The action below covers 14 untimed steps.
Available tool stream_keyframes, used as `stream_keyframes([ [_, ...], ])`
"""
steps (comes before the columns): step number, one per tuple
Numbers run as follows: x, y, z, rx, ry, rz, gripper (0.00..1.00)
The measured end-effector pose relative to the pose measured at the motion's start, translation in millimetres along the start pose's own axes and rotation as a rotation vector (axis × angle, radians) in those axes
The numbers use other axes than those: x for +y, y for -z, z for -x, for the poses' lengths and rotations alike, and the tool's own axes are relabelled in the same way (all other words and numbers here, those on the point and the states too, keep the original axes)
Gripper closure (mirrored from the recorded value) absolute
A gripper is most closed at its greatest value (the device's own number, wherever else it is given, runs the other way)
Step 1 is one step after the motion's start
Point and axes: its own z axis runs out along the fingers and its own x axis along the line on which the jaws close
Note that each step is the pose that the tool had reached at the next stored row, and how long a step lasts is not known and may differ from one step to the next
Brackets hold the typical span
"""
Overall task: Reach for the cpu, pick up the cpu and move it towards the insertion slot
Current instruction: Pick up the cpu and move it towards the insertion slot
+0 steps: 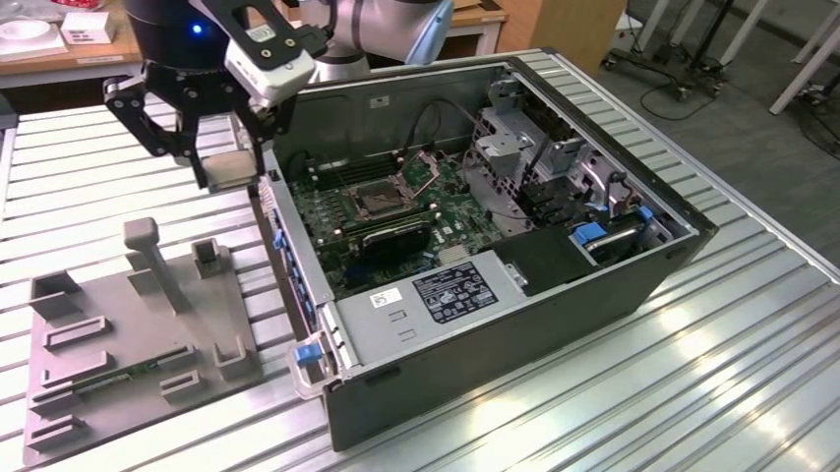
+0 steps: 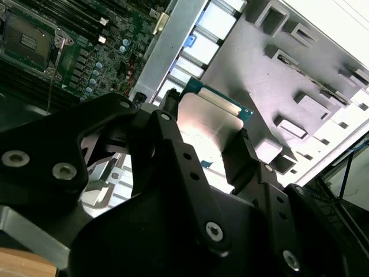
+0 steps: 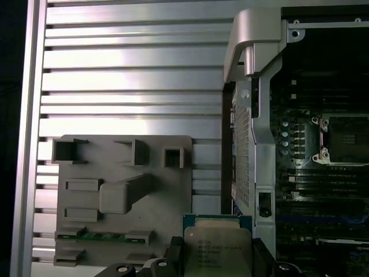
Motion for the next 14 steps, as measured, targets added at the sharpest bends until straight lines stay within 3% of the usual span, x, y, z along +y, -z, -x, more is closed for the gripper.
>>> stream_keyframes([
  [14, 0.0, -0.3, 3.6, 0.0001, 0.0, 0.0, 0.45],
])
